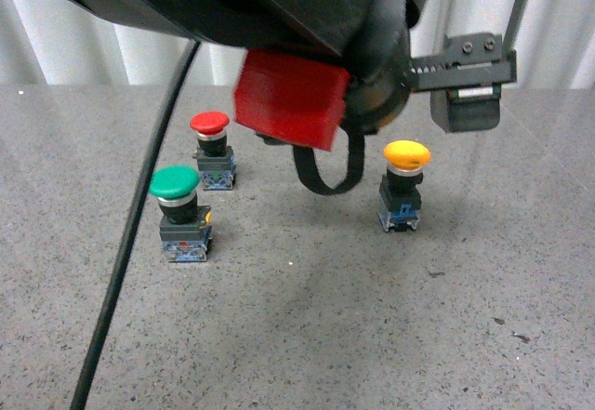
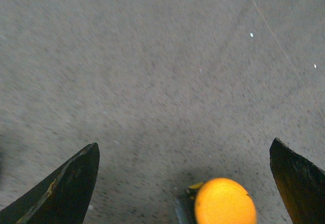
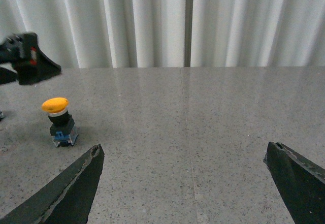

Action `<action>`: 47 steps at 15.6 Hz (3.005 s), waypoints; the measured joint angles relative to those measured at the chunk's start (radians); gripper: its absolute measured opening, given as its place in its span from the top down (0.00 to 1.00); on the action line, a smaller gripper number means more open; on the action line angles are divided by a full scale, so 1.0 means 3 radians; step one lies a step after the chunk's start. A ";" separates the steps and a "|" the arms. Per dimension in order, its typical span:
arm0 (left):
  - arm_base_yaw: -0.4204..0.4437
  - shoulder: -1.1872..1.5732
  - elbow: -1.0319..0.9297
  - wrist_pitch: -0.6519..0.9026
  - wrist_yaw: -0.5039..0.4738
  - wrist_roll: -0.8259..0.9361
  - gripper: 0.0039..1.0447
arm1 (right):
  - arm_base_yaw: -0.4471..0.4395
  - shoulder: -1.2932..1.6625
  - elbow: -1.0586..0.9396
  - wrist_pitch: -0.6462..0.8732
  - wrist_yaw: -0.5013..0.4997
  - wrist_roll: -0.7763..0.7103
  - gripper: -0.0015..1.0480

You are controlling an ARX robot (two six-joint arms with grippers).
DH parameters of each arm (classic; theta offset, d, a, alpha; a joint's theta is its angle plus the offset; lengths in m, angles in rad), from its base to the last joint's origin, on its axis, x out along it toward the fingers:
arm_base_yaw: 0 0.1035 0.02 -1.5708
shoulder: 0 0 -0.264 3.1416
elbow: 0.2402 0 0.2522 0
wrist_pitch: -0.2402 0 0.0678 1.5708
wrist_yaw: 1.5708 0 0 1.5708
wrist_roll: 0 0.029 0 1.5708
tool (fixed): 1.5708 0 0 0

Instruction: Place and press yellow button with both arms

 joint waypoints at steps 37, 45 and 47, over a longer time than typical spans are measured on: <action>0.2177 -0.5005 -0.4162 0.0875 0.1043 0.1249 0.99 | 0.0000 0.0000 0.0000 0.0001 -0.0001 0.0000 0.06; 0.2177 -0.5603 -0.4162 0.0280 0.1043 0.1250 0.99 | 0.0000 0.0000 0.0000 0.0000 -0.0001 0.0000 0.06; 0.2177 -0.5707 -0.4162 0.0163 0.1043 0.1249 0.99 | 0.0000 0.0000 0.0000 0.0000 -0.0001 0.0000 0.06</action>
